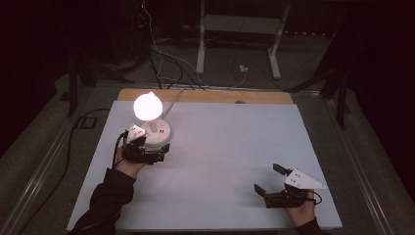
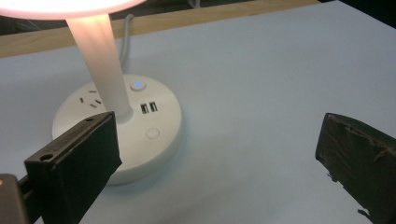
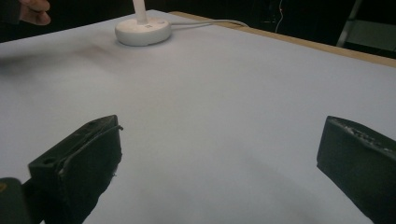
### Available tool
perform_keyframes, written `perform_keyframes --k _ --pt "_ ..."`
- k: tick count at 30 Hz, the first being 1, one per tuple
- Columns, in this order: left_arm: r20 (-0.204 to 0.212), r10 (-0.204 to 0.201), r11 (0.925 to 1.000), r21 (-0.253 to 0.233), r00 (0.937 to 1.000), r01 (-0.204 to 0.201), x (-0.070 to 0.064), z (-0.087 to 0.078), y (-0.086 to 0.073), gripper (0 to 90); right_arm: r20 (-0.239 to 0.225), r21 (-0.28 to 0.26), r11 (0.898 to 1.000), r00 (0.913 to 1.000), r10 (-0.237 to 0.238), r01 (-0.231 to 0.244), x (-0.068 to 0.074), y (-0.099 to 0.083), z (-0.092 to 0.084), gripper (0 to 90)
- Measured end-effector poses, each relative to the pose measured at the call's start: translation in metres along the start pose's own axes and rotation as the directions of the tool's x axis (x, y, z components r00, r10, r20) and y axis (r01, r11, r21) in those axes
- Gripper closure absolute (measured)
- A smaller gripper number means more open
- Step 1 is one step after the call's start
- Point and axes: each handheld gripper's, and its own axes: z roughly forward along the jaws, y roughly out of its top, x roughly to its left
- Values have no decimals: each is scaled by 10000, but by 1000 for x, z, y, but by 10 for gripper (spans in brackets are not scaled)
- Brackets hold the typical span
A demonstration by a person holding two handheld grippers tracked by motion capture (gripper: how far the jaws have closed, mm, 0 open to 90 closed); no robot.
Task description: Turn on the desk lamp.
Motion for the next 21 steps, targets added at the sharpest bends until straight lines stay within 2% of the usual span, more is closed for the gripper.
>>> perform_keyframes --k 8,14,21 --pt "212 299 9996 -7 9993 -299 -1 -14 -11 4 40 15 10000 10000 -19 19 0 0 0 0" --pt "644 579 9983 -5 9962 -580 -2 -24 -26 4 31 46 10000 10000 -39 39 0 0 0 0" --pt "1097 551 9984 45 9924 -560 -3 -31 -43 4 42 74 10000 10000 -25 25 1 0 0 0"
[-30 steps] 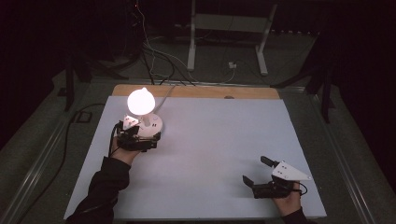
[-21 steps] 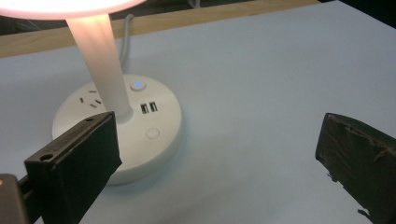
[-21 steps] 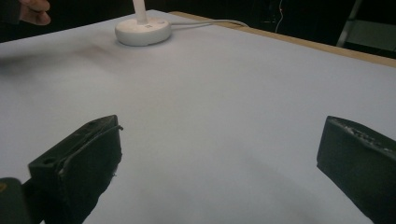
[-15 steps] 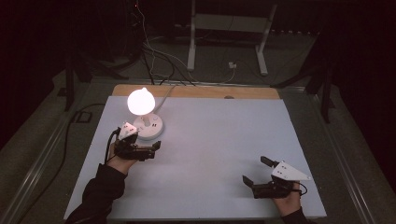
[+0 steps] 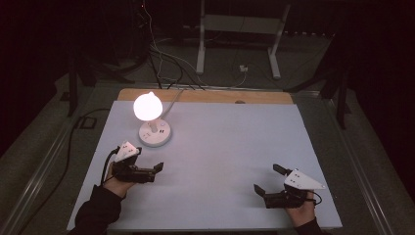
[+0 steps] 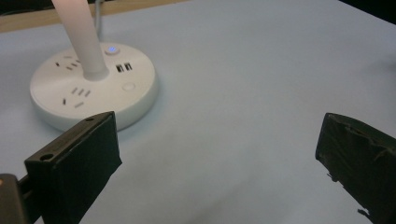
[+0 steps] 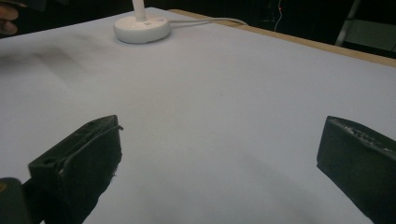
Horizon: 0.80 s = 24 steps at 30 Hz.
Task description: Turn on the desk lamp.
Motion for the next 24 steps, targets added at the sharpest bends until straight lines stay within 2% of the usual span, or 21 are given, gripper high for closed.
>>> perform_keyframes --k 8,12,15,20,22,24 --pt "287 417 9974 573 9987 -433 -9 -2 -21 4 22 0 10000 10000 -15 15 1 0 0 0" --pt "284 365 9969 691 9989 -384 -9 -4 -33 4 12 20 10000 10000 4 -4 0 0 0 0" --pt "440 303 9965 761 9986 -336 -9 -6 -37 4 26 50 10000 10000 -50 50 1 0 0 0" --pt "540 525 9951 804 9972 -567 -10 -13 -44 4 36 52 10000 10000 -68 67 1 0 0 0" --pt "693 448 9960 735 9966 -499 -12 -13 -44 4 15 71 10000 10000 -35 35 1 0 1 0" --pt "693 636 9944 799 9956 -691 -14 -12 -44 4 -16 92 10000 10000 -11 11 1 -1 2 0"
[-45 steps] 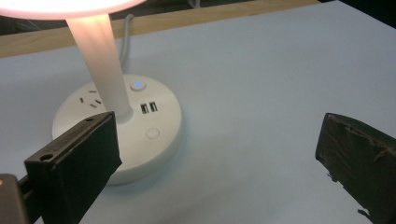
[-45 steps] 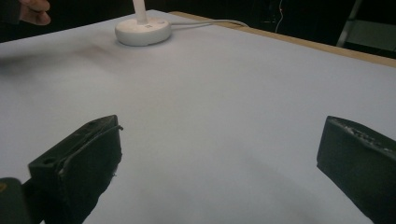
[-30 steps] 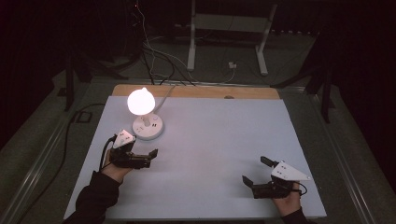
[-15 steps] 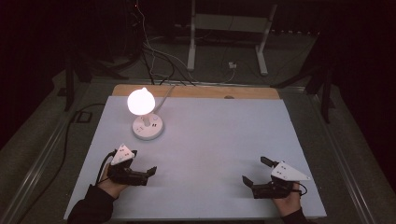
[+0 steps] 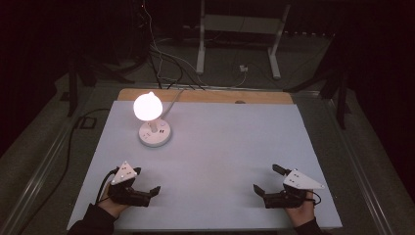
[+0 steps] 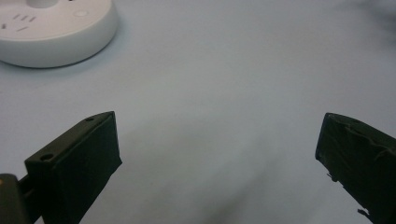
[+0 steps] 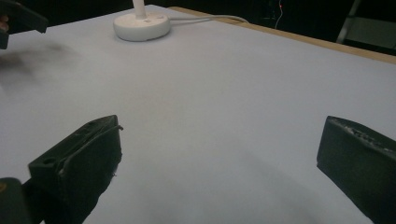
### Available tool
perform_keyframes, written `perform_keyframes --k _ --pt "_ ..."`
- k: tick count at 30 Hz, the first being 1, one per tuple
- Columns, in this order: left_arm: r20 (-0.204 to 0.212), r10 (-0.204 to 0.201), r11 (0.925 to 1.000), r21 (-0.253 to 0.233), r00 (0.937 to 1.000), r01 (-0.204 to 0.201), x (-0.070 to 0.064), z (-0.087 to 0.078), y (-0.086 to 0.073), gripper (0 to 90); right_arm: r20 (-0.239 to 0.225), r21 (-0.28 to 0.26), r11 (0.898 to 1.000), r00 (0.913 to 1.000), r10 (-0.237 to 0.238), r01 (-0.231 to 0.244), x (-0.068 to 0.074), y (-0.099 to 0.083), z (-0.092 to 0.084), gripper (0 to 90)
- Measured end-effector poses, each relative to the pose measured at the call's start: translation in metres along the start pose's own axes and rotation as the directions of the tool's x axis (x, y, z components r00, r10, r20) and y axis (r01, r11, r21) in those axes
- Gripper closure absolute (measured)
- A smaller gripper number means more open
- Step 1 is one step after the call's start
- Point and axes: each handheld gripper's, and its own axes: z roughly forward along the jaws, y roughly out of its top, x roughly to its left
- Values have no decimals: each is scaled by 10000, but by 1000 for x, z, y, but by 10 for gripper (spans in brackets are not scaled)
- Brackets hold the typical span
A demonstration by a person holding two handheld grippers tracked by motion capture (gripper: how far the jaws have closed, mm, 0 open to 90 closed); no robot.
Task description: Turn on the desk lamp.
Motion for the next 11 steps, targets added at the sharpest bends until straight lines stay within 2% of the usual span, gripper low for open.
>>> perform_keyframes --k 2,11 --pt "-51 187 9998 79 9998 -186 -1 2 0 4 -9 25 10000 10000 -51 51 1 0 0 0" --pt "49 291 9994 188 9996 -292 -1 5 1 4 -35 72 9999 10000 -74 74 1 0 1 0"
